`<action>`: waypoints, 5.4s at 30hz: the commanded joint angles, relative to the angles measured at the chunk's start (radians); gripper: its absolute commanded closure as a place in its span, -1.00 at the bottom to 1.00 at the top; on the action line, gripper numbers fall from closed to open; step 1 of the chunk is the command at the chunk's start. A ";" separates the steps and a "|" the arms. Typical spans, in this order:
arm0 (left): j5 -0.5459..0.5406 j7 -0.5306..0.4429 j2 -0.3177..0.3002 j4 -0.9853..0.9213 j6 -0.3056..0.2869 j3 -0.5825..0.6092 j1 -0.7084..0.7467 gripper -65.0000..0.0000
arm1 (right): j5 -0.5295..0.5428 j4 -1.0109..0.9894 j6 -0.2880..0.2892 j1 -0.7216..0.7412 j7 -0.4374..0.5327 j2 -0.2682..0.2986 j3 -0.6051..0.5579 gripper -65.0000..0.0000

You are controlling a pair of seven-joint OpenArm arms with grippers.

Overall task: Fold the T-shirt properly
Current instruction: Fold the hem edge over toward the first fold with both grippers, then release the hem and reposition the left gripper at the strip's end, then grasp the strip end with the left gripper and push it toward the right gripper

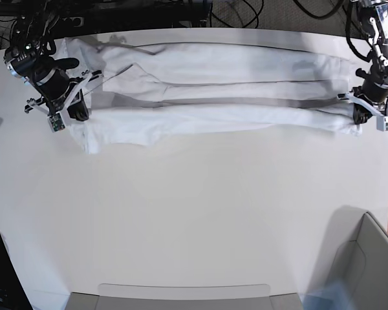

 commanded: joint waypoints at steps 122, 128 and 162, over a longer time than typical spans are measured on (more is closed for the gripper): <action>-0.306 0.341 0.289 0.240 0.005 0.047 -0.019 1.00 | 0.198 -0.021 0.000 -0.118 0.119 -0.032 0.124 0.31; -0.214 0.304 0.309 0.237 0.048 0.148 -0.051 1.00 | 0.198 -0.021 0.000 -0.120 0.115 -0.032 0.124 0.31; -0.538 0.270 0.391 0.263 0.042 0.104 -0.017 1.00 | 0.375 -0.054 0.000 -0.120 0.115 -0.034 0.212 0.31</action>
